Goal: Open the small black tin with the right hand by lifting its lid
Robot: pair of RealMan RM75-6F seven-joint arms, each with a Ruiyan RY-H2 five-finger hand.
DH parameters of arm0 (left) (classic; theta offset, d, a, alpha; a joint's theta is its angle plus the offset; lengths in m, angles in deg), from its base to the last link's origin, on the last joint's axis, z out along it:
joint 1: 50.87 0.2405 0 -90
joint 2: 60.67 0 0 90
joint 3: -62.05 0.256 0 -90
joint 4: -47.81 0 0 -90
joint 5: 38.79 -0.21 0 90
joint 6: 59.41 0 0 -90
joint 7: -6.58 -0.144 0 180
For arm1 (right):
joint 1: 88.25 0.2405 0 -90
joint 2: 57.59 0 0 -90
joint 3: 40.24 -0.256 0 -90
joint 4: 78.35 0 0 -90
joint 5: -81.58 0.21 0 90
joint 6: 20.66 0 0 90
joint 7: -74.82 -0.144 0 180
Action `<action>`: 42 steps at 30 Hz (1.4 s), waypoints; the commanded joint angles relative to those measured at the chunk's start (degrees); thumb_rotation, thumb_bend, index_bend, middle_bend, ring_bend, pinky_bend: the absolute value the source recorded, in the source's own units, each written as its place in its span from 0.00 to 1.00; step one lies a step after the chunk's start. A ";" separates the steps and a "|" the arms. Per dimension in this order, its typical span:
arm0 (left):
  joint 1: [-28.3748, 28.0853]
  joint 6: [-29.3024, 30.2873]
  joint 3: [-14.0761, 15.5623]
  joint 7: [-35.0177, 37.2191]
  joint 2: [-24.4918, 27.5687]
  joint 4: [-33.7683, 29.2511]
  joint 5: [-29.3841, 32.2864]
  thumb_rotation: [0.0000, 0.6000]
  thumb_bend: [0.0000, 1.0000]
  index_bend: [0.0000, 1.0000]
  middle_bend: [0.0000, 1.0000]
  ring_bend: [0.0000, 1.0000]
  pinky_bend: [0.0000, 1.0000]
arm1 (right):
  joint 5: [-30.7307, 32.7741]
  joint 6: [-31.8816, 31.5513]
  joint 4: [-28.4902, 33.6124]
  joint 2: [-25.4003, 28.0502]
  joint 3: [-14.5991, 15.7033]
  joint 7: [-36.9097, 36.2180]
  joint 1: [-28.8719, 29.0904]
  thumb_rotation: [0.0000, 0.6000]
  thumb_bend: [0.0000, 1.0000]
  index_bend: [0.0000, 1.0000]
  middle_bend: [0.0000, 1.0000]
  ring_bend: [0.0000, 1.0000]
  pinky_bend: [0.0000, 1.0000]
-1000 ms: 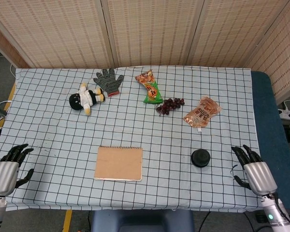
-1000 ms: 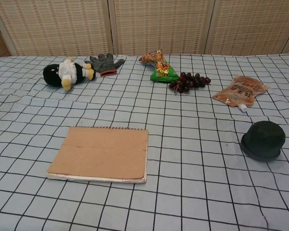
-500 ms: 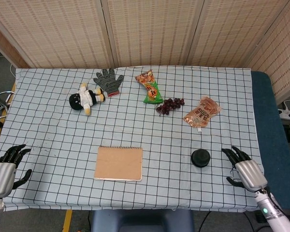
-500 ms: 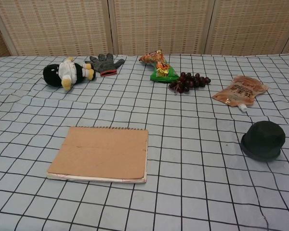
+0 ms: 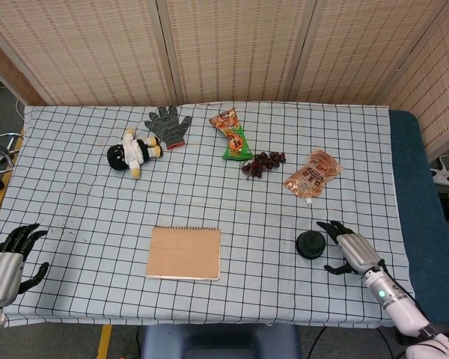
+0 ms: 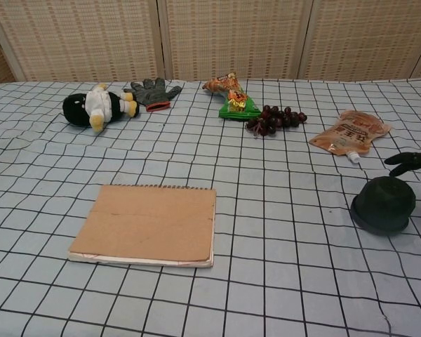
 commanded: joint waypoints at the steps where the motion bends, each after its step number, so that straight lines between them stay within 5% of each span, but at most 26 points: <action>1: 0.01 0.14 0.01 -0.05 0.00 0.00 -0.17 1.00 0.34 0.22 0.14 0.13 0.41 | 2.01 1.92 0.21 -0.85 -0.73 0.84 1.18 1.00 0.12 0.00 0.09 0.00 0.16; 16: -0.04 0.07 -0.06 0.16 0.05 -0.11 -0.10 1.00 0.34 0.22 0.14 0.13 0.41 | 8.29 5.16 -2.53 -5.05 -1.17 6.64 3.97 1.00 0.12 0.00 0.10 0.00 0.16; 27: 0.19 0.48 -0.19 1.10 0.33 0.01 0.01 1.00 0.34 0.22 0.14 0.13 0.41 | 7.31 3.04 -7.17 -9.34 -0.51 5.72 3.34 1.00 0.12 0.19 0.31 0.16 0.34; 42: 0.17 0.50 -0.14 0.94 0.32 0.00 -0.20 1.00 0.34 0.23 0.14 0.13 0.41 | 3.61 -0.29 -8.67 -10.34 0.37 5.76 3.00 1.00 0.12 0.22 0.33 0.18 0.36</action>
